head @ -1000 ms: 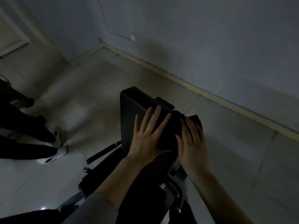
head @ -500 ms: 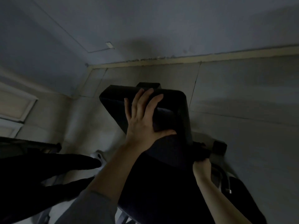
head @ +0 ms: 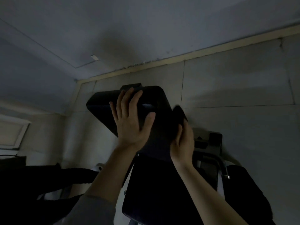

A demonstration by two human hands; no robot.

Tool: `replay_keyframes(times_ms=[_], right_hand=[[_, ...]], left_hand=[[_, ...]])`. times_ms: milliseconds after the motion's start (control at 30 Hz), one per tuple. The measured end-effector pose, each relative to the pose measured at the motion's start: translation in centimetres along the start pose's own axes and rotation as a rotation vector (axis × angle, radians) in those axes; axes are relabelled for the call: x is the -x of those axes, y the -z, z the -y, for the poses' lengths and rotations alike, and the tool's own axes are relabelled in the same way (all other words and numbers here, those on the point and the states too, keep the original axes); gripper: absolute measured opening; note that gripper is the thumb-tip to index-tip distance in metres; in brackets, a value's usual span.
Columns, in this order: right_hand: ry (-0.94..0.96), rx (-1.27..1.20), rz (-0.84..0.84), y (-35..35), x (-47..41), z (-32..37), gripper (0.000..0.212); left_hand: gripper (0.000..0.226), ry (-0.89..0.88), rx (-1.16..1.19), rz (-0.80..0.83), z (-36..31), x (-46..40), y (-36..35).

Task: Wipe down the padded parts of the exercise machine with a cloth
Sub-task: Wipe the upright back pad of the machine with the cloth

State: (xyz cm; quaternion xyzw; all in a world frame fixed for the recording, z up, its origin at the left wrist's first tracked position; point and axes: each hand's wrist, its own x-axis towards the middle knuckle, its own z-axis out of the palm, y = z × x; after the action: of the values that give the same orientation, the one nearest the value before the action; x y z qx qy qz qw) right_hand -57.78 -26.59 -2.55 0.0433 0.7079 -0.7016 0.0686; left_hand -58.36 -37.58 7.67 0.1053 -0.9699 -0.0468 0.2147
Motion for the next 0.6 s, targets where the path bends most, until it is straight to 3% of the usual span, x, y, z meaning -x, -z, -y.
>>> replay_keyframes(times_ms=[133,233,367,467,600], right_hand=[[-0.349,0.121,0.018,1.3,3.0,-9.1,0.036],[-0.624,0.13,0.096,2.1,2.6,-12.7,0.036],[-1.099,-0.079,0.143,2.6,-0.3,-13.7,0.037],[-1.149,-0.111,0.17,3.5,-0.8,-12.7,0.037],[-0.853,-0.077,0.212,3.8,-2.6,-7.7,0.032]], left_hand=[[0.064,0.106,-0.026,-0.255,-1.9,-0.2,-2.8],[0.067,0.09,-0.032,-0.352,-1.3,-0.5,-4.2],[0.07,0.056,-0.059,-0.386,-0.9,-0.4,-4.5],[0.07,0.051,-0.035,-0.389,-0.6,-0.6,-4.6],[0.071,0.054,-0.022,-0.378,-0.5,-0.5,-4.5]])
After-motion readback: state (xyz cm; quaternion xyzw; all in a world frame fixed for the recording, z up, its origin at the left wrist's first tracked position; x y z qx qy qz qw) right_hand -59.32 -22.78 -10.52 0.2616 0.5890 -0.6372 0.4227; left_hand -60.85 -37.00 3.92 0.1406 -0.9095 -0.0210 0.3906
